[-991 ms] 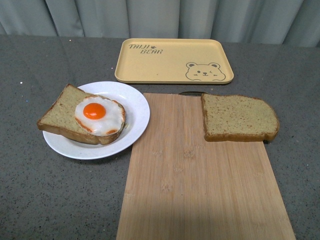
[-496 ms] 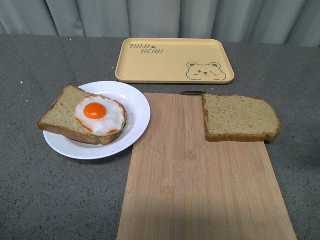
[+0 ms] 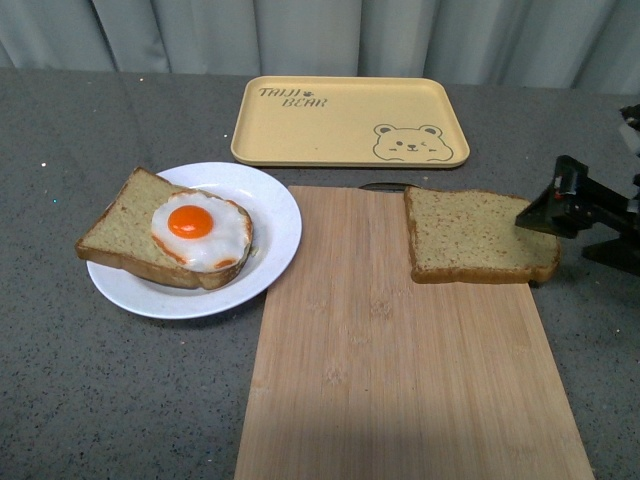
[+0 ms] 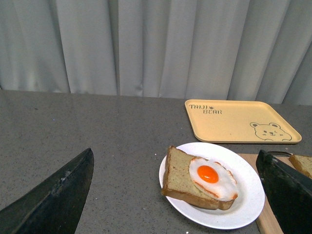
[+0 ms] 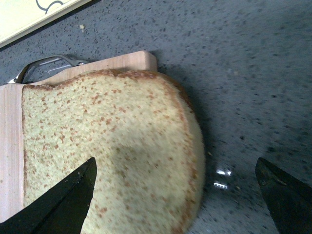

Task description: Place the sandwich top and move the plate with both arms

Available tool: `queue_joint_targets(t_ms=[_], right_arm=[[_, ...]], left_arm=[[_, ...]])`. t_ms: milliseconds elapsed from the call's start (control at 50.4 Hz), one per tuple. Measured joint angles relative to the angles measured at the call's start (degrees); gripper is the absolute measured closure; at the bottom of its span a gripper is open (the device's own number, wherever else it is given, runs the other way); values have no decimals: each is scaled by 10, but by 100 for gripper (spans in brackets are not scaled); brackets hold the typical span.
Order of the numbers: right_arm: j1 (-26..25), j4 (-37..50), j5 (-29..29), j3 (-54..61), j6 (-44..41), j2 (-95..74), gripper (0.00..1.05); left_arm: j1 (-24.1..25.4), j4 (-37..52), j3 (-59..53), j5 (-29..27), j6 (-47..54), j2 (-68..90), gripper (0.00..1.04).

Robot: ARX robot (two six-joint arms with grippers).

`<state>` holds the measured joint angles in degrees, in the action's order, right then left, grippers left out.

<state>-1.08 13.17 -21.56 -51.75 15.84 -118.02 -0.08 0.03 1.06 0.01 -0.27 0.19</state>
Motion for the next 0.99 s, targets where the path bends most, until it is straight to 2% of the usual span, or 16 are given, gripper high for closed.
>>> queue_joint_targets(t_ms=[79, 198, 377, 555, 654, 753, 813, 991], right_arm=[[11, -4, 1, -22, 17, -26, 10], [19, -10, 0, -37, 30, -34, 33], [21, -21, 3, -40, 39, -34, 55], [20, -30, 8, -35, 57, -13, 86], [26, -6, -11, -10, 86, 25, 100], [46, 70, -72, 22, 164, 71, 102], [72, 144, -102, 40, 227, 85, 102], [137, 247, -110, 36, 335, 70, 102]], left_arm=[[0, 0, 0, 0, 0, 0, 7], [0, 0, 0, 0, 0, 0, 7], [0, 0, 0, 0, 0, 0, 7], [0, 0, 0, 0, 0, 0, 7], [0, 0, 0, 0, 0, 0, 7], [0, 0, 0, 0, 0, 0, 7], [0, 0, 0, 0, 0, 0, 7], [0, 0, 0, 0, 0, 0, 7]])
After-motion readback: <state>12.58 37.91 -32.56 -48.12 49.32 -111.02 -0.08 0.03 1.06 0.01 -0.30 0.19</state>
